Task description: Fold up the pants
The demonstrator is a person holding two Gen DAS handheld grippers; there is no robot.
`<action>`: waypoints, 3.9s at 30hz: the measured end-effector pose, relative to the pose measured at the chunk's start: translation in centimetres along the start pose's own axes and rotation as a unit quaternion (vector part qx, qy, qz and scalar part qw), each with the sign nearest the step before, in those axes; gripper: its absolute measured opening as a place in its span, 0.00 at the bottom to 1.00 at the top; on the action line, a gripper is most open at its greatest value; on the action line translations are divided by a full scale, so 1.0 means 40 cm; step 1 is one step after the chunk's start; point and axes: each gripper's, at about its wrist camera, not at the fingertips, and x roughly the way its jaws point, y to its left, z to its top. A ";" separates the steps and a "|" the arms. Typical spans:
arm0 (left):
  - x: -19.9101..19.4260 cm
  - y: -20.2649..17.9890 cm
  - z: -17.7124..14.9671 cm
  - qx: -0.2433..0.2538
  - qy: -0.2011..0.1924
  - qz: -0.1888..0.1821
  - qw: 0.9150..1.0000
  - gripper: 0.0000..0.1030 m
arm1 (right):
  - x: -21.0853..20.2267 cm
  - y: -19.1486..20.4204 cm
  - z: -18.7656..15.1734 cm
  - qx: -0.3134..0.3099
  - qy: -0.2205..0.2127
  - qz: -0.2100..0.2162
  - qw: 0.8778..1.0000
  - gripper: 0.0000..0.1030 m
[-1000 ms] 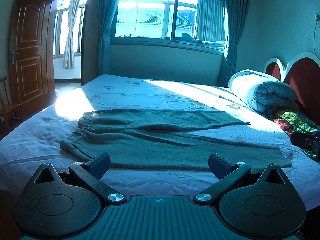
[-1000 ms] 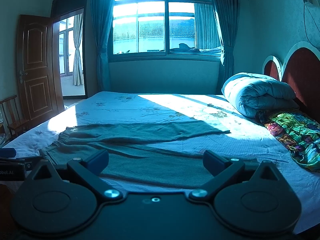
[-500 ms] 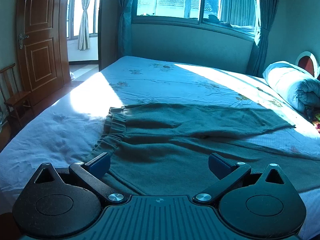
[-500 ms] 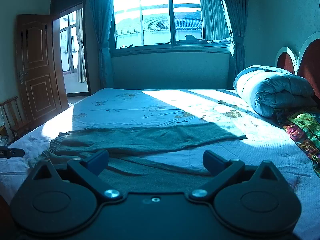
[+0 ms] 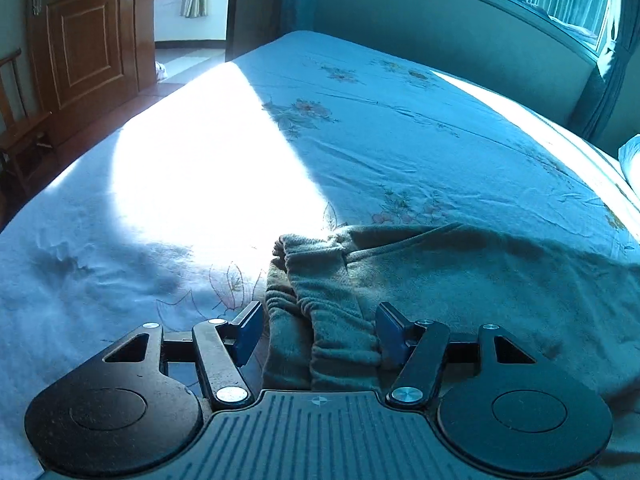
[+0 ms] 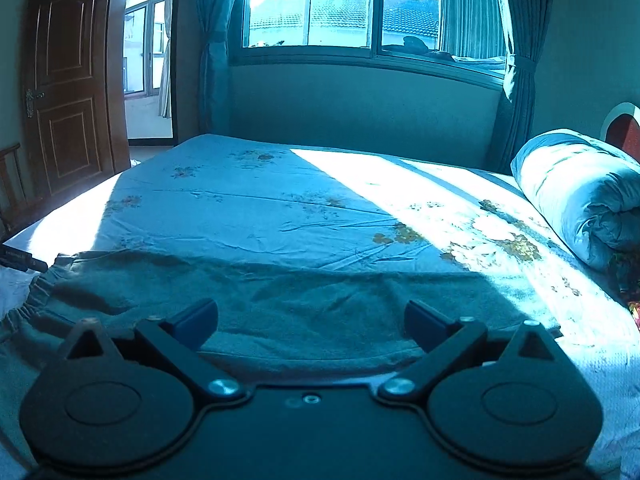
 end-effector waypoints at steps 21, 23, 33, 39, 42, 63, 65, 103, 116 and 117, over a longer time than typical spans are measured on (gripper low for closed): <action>0.122 -0.002 0.071 0.041 -0.061 -0.110 0.991 0.19 | 0.514 0.031 0.085 -0.074 0.074 0.115 0.988 0.90; 0.108 -0.003 0.076 0.052 -0.065 -0.116 0.990 0.19 | 0.558 0.037 0.092 -0.092 0.075 0.127 0.985 0.90; 0.146 0.012 0.067 0.067 -0.047 -0.115 0.990 0.19 | 0.706 0.071 0.071 -0.183 0.147 0.156 0.959 0.88; 0.164 0.015 0.055 0.069 -0.044 -0.113 0.990 0.19 | 0.741 0.055 0.099 -0.184 0.155 0.200 0.950 0.22; 0.168 0.011 0.054 0.071 -0.043 -0.111 0.990 0.19 | 0.755 0.067 0.115 -0.213 0.171 0.216 0.937 0.18; -0.053 0.067 -0.002 0.123 -0.158 -0.191 0.961 0.17 | 0.325 0.054 0.131 -0.221 0.100 0.210 0.947 0.00; -0.121 0.072 -0.035 0.154 -0.170 -0.200 0.953 0.17 | 0.209 0.060 0.101 -0.238 0.083 0.208 0.945 0.00; -0.301 0.082 -0.482 -0.221 -0.074 -0.156 0.960 0.44 | 0.005 0.084 -0.286 0.131 0.093 0.013 0.987 0.29; -0.313 0.071 -0.234 -0.159 -0.106 -0.280 0.941 0.23 | -0.055 0.019 -0.197 0.198 0.007 0.091 0.976 0.00; -0.326 0.085 -0.203 -0.158 -0.107 -0.332 0.924 0.23 | -0.111 0.014 -0.192 0.193 -0.011 0.096 0.976 0.00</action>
